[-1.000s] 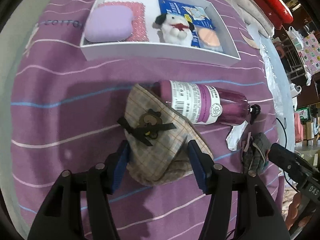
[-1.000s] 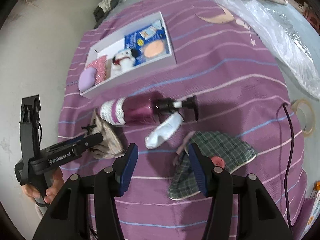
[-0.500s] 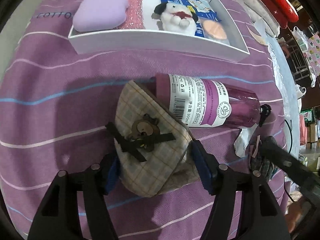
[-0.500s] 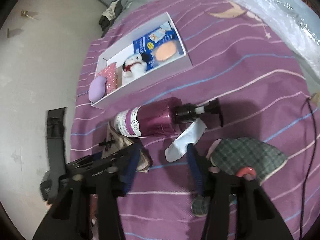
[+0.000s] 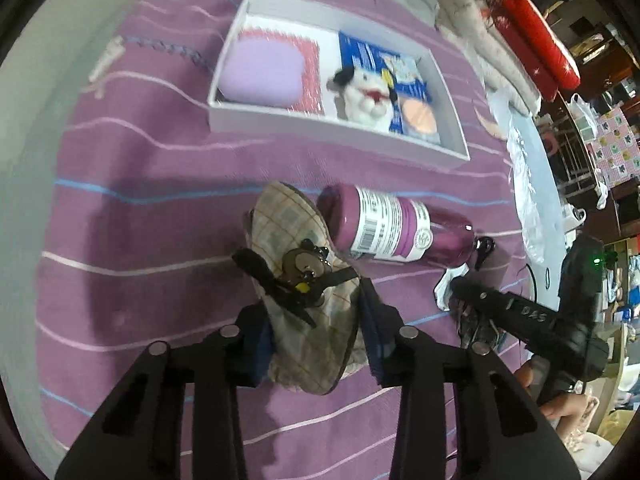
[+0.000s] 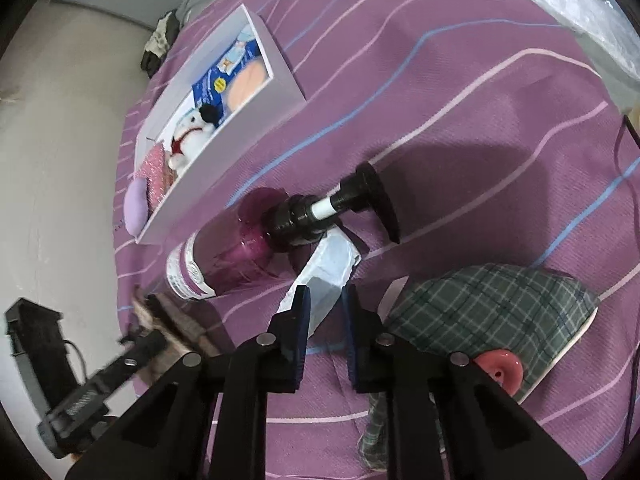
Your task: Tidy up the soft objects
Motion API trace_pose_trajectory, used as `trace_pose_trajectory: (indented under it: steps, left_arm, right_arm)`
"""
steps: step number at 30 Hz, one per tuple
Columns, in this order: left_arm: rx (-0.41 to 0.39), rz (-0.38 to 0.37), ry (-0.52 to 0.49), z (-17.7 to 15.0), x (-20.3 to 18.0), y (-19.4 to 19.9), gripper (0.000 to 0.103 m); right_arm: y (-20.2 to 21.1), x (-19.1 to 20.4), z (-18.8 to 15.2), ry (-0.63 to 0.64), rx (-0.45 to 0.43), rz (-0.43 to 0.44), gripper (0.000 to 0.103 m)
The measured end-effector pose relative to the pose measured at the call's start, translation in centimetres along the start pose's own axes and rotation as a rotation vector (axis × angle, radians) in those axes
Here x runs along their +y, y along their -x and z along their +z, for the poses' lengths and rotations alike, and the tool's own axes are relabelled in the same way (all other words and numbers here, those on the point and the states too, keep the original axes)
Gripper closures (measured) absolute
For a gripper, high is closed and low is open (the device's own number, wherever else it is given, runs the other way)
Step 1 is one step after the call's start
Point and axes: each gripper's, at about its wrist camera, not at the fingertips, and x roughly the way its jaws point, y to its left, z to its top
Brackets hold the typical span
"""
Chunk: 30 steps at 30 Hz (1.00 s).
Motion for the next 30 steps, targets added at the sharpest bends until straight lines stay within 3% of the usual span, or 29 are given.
trace_pose_trajectory:
  steps: [5,10,16,20,30]
  left_arm:
    - [-0.028,-0.016,0.001,0.0,-0.2,0.9,0.064]
    - [-0.04,-0.013,0.001,0.2,-0.8,0.6,0.064]
    - [-0.048,0.02,0.005,0.2,-0.6,0.8,0.064]
    - [-0.061,0.024,0.004,0.2,-0.6,1.1,0.064]
    - [-0.109,0.002,-0.002,0.1,-0.5,2.5,0.064]
  right_arm:
    - [-0.5,0.5,-0.2,0.014,0.01,-0.03,0.09]
    - [-0.2,0.0,-0.2,-0.04,0.035,0.017,0.087]
    - [-0.7,-0.2,-0.3,-0.083,-0.016,0.029,0.087]
    - [-0.5,-0.4,-0.5,-0.102,-0.048,0.034,0.096]
    - [2.9,1.0,-1.0,-0.044,-0.081,0.184,0.1]
